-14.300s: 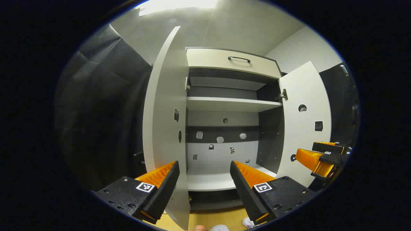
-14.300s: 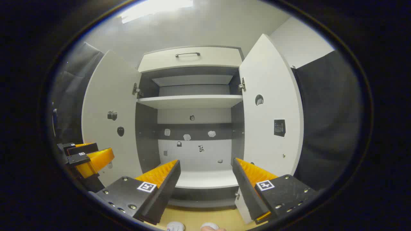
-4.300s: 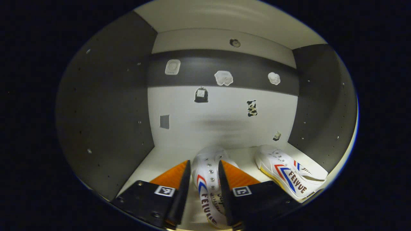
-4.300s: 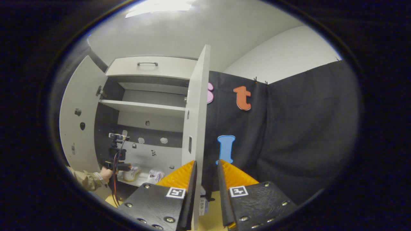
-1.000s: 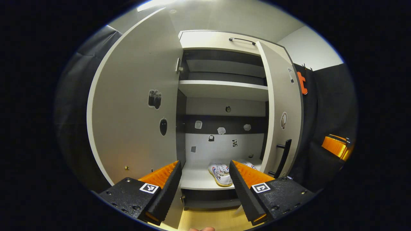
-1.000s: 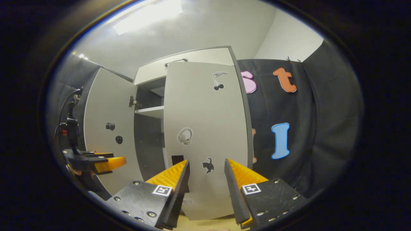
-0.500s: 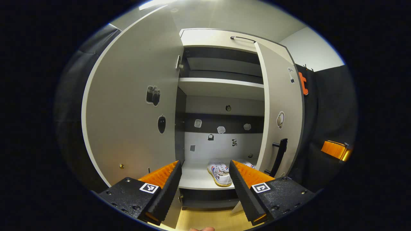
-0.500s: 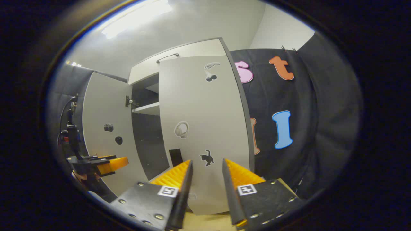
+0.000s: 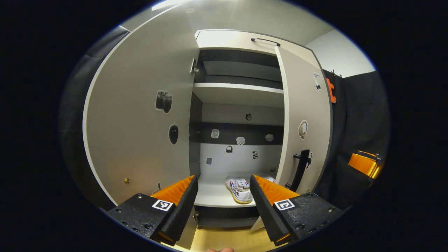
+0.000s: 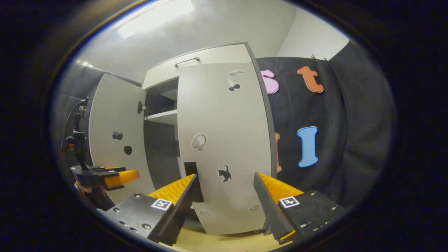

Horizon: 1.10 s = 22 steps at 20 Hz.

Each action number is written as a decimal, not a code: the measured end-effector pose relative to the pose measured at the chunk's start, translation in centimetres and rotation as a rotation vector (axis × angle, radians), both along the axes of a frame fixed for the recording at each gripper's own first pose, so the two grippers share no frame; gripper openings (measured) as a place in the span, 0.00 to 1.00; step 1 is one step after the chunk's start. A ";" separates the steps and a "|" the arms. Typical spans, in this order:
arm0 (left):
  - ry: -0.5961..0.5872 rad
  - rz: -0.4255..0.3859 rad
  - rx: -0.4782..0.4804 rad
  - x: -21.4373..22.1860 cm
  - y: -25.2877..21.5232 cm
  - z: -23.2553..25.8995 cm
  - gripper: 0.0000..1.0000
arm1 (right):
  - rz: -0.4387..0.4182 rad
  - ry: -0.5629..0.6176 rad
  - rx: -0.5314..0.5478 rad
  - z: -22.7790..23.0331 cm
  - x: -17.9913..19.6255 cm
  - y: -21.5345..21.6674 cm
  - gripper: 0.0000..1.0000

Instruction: Grab one shoe with the right hand and put it into the shoe cabinet, grab the other shoe with the left hand and put it into the shoe cabinet; then close the right door with the right hand and the left door with the left hand.

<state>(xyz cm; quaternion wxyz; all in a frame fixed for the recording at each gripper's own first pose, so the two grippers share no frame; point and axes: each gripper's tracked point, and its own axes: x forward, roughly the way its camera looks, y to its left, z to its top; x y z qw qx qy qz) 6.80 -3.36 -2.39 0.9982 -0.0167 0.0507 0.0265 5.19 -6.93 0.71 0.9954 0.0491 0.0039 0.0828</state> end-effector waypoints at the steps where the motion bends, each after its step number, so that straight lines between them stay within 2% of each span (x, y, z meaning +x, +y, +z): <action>1: -0.002 0.000 0.001 -0.1 0.0 0.1 0.90 | -0.001 0.000 -0.003 0.0 0.0 0.0 0.96; 6: -0.007 0.005 0.007 0.0 0.0 0.1 0.89 | 0.006 -0.001 -0.003 0.0 0.2 -0.2 0.96; 12: -0.013 0.006 0.003 -0.6 0.1 0.4 0.89 | -0.024 -0.023 -0.022 0.4 -0.1 -1.0 0.96; 13: -0.015 0.005 0.002 -0.9 0.1 0.6 0.89 | -0.030 -0.028 -0.033 0.5 -0.1 -1.2 0.93; 18: -0.022 0.003 0.001 -3.6 -0.7 1.9 0.89 | -0.004 -0.016 -0.028 0.3 -0.3 -0.4 0.96; 22: -0.040 0.027 0.020 -6.8 -0.6 3.9 0.89 | 0.038 -0.012 -0.029 0.2 -0.4 1.0 0.94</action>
